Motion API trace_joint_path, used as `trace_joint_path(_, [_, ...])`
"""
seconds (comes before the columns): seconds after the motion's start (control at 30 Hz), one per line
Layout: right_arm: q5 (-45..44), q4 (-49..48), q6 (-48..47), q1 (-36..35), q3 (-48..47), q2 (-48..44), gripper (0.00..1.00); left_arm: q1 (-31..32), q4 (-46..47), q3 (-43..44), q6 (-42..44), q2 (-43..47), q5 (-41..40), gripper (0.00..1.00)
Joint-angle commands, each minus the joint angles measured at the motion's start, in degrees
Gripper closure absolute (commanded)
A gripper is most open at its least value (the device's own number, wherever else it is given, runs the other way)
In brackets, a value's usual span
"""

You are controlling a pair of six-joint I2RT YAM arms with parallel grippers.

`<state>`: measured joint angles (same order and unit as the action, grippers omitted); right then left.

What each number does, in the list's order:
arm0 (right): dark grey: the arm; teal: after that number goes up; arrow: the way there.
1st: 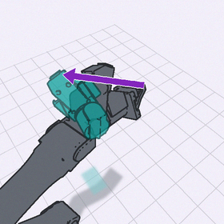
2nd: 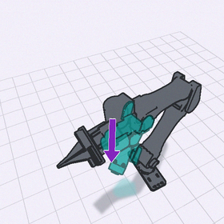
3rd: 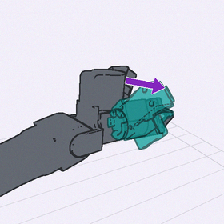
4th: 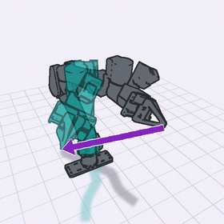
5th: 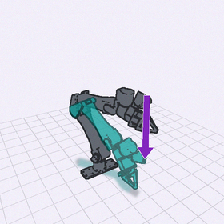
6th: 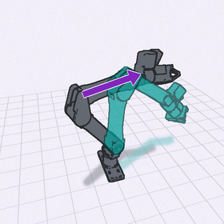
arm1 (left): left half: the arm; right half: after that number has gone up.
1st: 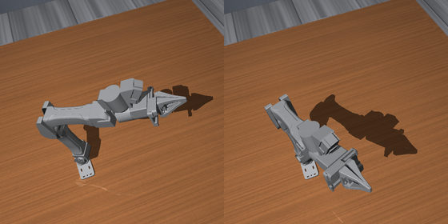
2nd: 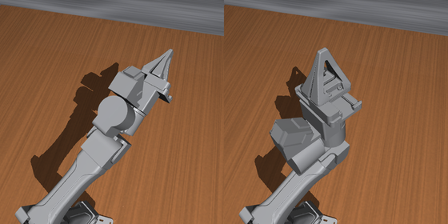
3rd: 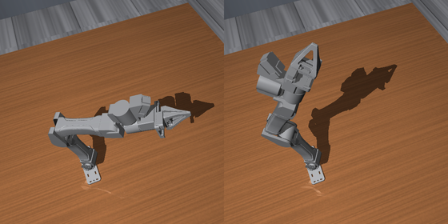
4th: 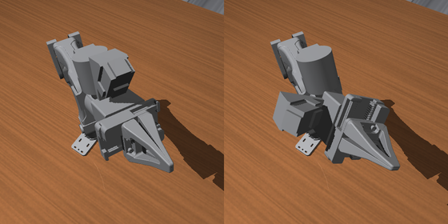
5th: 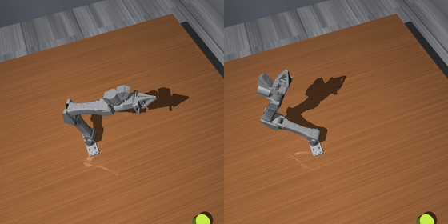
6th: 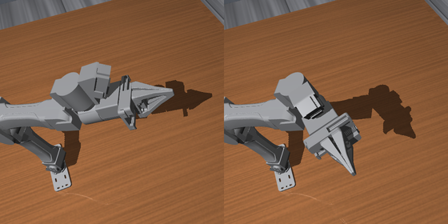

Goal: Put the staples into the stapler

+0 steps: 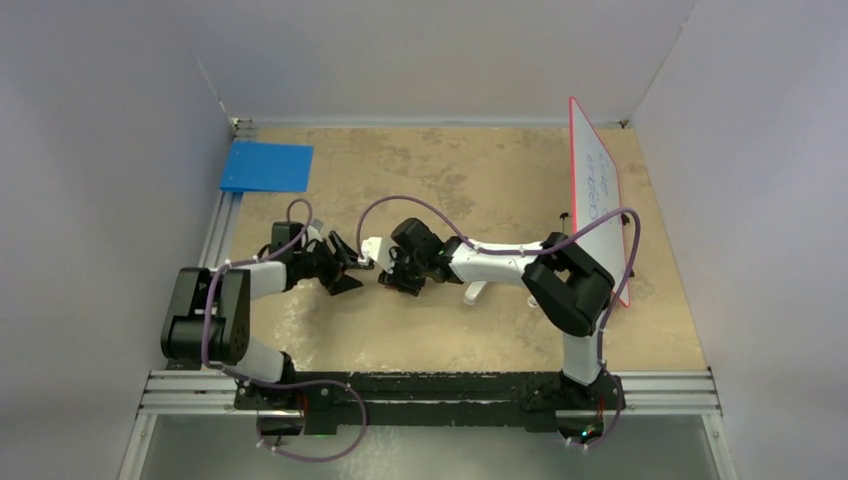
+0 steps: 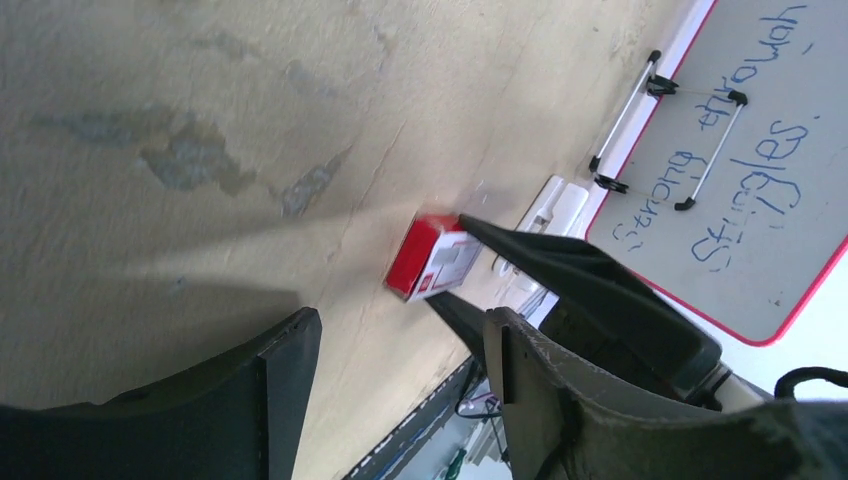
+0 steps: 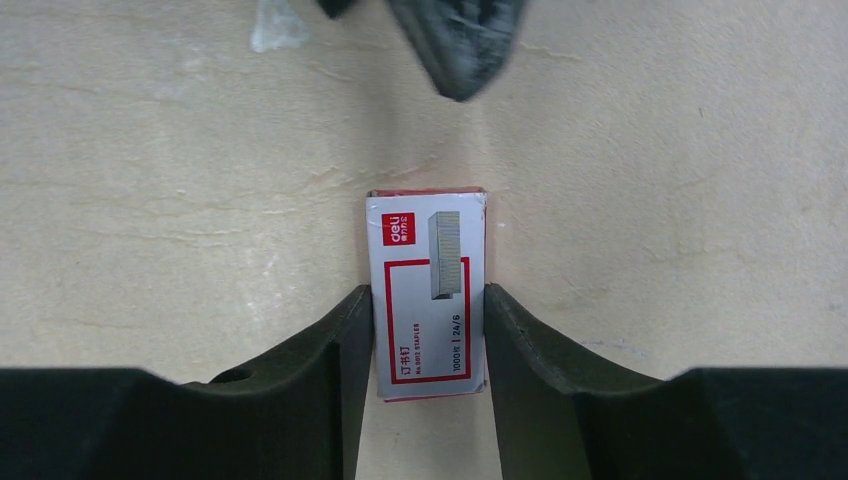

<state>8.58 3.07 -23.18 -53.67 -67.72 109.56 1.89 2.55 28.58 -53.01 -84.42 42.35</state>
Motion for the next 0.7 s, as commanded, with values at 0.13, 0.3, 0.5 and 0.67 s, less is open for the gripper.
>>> trace_joint_path(0.13, [10.8, 0.5, -8.5, -0.3, 2.1, -0.4, 0.57, 2.6, 22.1, -2.1, -0.5, -6.0, 8.2, 0.41])
trace_joint_path(0.3, [11.0, 1.5, -9.6, -0.2, 0.8, 1.7, 0.60, 4.2, 26.3, -3.9, 0.9, -9.1, 10.3, 0.41])
trace_joint_path(0.5, [10.6, 0.6, -9.6, -0.2, 0.6, 2.3, 0.58, 4.5, 29.2, -5.6, 1.0, -11.1, 11.5, 0.54])
trace_joint_path(0.67, [10.4, 0.1, -9.6, -0.3, 0.5, 2.6, 0.58, 4.7, 29.9, -5.9, 0.9, -10.9, 11.6, 0.62])
